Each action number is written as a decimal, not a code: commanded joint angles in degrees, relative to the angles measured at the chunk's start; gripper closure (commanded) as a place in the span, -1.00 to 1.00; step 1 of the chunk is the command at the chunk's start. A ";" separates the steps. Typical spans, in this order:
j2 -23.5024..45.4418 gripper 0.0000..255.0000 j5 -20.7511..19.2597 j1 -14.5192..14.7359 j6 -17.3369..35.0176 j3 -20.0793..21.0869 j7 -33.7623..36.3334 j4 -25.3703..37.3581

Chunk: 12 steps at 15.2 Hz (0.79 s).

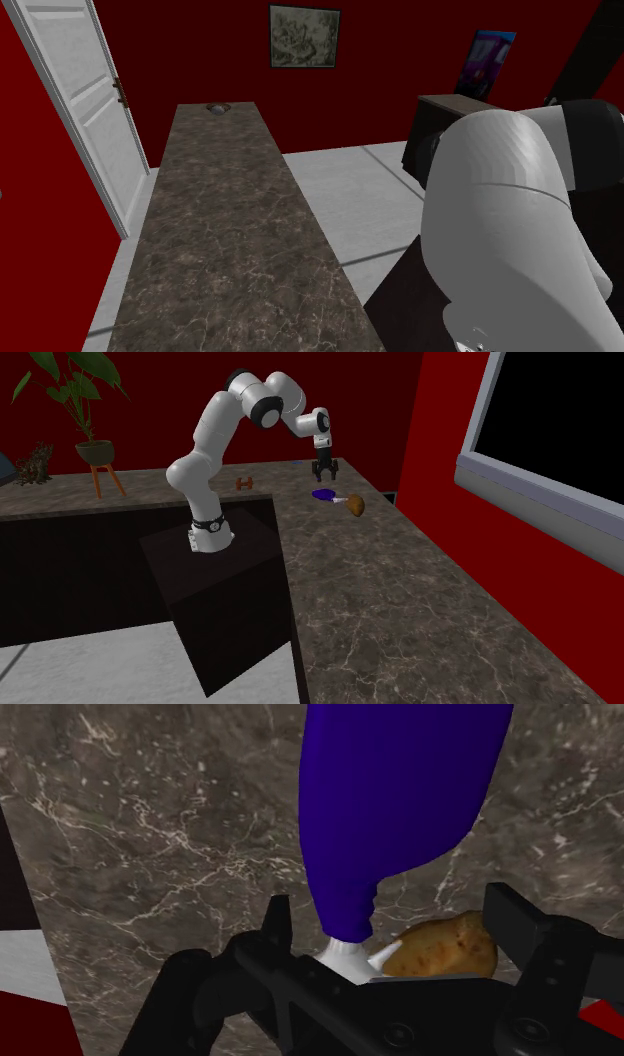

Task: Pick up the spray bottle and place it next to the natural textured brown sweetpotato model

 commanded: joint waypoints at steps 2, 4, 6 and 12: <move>-1.30 -1.00 1.80 0.41 -2.51 1.36 -0.91 1.86; -2.30 -1.00 3.25 0.98 -4.87 2.39 -1.70 3.82; -2.30 -1.00 3.24 0.98 -4.88 2.39 -1.70 3.82; -2.30 -1.00 3.24 0.98 -4.88 2.39 -1.70 3.82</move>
